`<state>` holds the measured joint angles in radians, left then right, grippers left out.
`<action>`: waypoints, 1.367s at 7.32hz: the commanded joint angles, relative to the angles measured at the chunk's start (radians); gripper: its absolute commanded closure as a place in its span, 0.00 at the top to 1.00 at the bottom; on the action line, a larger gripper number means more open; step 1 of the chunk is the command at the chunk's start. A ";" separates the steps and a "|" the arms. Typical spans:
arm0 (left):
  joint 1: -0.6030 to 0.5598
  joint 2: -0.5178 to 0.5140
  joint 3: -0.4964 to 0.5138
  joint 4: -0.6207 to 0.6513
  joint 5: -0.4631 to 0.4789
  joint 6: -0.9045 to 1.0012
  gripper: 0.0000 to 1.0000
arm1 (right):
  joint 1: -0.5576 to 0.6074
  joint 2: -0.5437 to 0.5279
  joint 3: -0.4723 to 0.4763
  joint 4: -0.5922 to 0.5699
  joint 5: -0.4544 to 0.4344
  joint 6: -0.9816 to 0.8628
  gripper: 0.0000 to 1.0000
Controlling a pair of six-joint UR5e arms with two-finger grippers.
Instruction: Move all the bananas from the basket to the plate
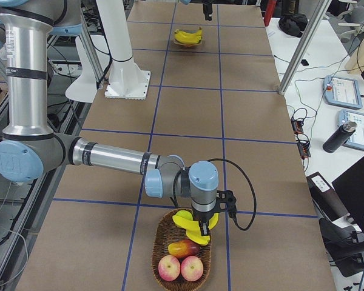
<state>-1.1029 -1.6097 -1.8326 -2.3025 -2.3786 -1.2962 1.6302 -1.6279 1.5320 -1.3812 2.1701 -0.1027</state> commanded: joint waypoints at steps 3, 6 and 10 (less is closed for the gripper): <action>0.000 -0.048 0.004 -0.006 0.004 0.002 1.00 | 0.030 0.155 0.085 -0.116 0.173 0.097 0.00; 0.002 -0.198 0.045 -0.006 0.022 -0.002 1.00 | -0.158 0.304 0.103 -0.116 0.344 0.512 0.00; 0.092 -0.343 0.049 -0.014 0.021 -0.011 1.00 | -0.525 0.551 0.109 -0.117 0.381 0.978 0.00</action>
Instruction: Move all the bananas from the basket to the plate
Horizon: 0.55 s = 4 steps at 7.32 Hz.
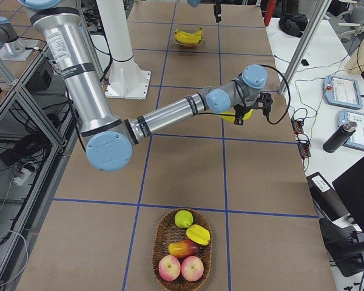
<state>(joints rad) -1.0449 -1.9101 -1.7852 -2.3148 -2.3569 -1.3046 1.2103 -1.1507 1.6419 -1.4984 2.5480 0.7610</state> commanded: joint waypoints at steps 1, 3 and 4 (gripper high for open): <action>0.066 -0.064 0.001 -0.002 -0.001 -0.002 1.00 | -0.168 0.106 -0.001 0.003 0.000 0.121 0.00; 0.117 -0.121 0.015 -0.001 -0.001 0.001 1.00 | -0.240 0.153 0.001 0.009 0.003 0.107 0.00; 0.144 -0.150 0.023 -0.002 -0.001 0.002 1.00 | -0.277 0.192 -0.001 0.009 0.005 0.107 0.00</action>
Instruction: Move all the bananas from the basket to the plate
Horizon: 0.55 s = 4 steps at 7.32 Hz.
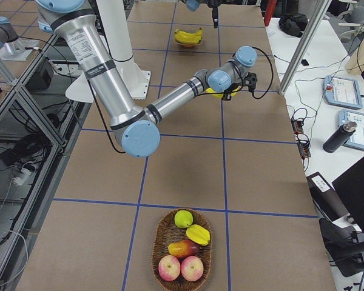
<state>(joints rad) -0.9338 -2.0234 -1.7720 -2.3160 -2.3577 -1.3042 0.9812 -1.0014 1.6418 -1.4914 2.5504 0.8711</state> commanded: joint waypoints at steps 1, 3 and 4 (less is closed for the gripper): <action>0.074 -0.066 0.031 -0.011 0.001 0.002 1.00 | -0.070 0.073 0.000 0.003 0.004 -0.001 0.00; 0.137 -0.109 0.065 -0.019 0.000 -0.006 1.00 | -0.108 0.131 0.000 0.002 0.005 0.011 0.00; 0.153 -0.123 0.066 -0.020 0.000 -0.026 1.00 | -0.121 0.141 0.000 0.002 0.005 0.012 0.00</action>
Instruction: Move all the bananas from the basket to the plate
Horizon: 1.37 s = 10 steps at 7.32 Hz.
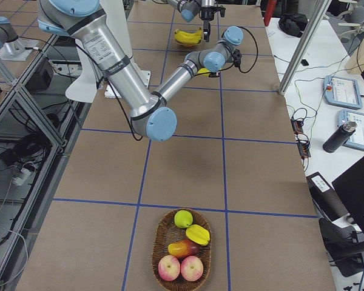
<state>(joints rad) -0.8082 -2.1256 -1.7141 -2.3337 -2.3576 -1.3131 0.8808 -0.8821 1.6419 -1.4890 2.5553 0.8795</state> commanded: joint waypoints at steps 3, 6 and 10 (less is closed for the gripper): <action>0.037 -0.063 0.008 -0.036 0.000 -0.107 1.00 | -0.052 0.035 -0.004 0.003 -0.004 0.024 0.00; 0.131 -0.065 0.033 -0.136 0.116 -0.165 1.00 | -0.052 0.057 -0.001 0.004 -0.003 0.027 0.00; 0.159 -0.069 0.033 -0.139 0.121 -0.172 1.00 | -0.054 0.080 -0.001 0.003 -0.001 0.061 0.00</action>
<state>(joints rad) -0.6584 -2.1920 -1.6813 -2.4712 -2.2380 -1.4839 0.8279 -0.8047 1.6416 -1.4852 2.5540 0.9365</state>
